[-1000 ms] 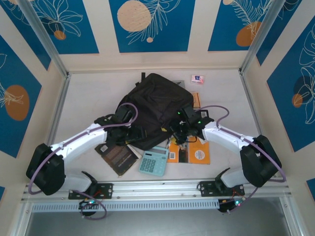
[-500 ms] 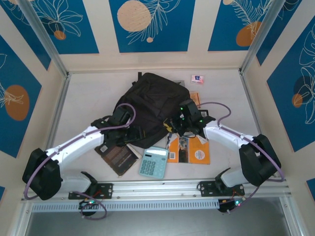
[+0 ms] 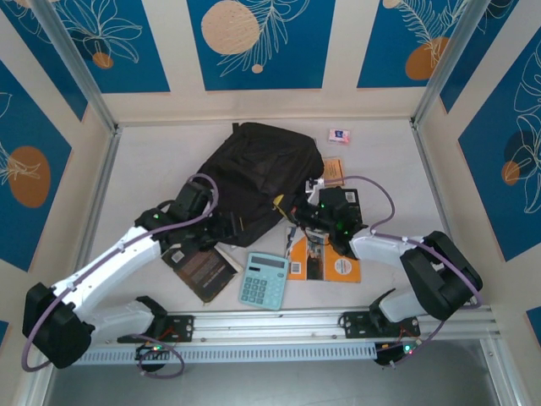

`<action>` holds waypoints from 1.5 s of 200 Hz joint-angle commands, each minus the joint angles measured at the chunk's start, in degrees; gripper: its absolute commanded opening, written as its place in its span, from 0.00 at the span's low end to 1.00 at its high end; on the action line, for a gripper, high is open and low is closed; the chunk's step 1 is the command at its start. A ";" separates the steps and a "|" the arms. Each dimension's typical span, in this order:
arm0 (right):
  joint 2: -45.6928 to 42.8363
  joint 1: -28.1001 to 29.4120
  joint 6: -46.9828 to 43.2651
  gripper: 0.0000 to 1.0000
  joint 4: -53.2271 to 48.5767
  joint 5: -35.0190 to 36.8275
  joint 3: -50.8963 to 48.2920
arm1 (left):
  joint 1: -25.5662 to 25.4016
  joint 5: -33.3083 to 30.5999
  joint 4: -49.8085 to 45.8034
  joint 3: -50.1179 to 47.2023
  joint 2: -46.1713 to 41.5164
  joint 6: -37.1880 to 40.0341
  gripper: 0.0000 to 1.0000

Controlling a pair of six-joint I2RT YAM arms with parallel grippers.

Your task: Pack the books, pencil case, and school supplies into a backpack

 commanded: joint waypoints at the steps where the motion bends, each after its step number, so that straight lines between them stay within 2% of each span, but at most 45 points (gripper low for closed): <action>1: -1.58 1.34 -7.55 0.00 15.84 -0.18 -0.21 | 2.64 4.45 -1.06 2.93 -1.39 -1.13 0.74; 22: -1.78 2.99 -11.59 0.00 17.85 0.26 -0.94 | 4.60 8.33 0.35 5.53 -0.37 -2.23 0.74; 44: -1.62 4.87 -16.48 0.00 22.11 1.66 -2.14 | 5.47 9.47 0.59 8.70 0.87 -1.88 0.73; 77: -1.73 6.96 -22.07 0.00 22.81 2.81 -2.15 | 6.59 11.79 1.57 11.83 2.64 -2.60 0.70; 125: -0.22 10.32 -26.59 0.00 24.21 5.02 -1.96 | 6.61 16.59 9.47 9.25 4.81 -10.58 0.63; 145: 0.71 11.47 -28.02 0.00 24.98 5.64 -2.04 | 6.67 15.09 6.73 11.97 4.72 -8.49 0.63; 189: 1.33 13.12 -31.28 0.00 25.38 8.09 -2.82 | 6.64 5.88 -4.09 18.38 1.93 0.84 0.64; 237: 3.18 14.60 -34.02 0.00 25.67 9.37 -3.62 | 7.21 -1.87 -10.35 20.18 -1.27 6.41 0.74; 254: 4.31 15.10 -33.47 0.00 25.69 10.64 -3.97 | 7.22 -2.40 -11.28 20.08 -1.49 6.58 0.77; 275: 5.51 15.59 -32.29 0.00 26.22 12.01 -4.24 | 7.24 -1.01 -10.27 19.01 -1.46 4.82 0.76; 300: 6.65 16.16 -31.15 0.00 26.61 13.43 -3.90 | 7.13 7.65 -0.33 12.26 -0.43 -4.75 0.69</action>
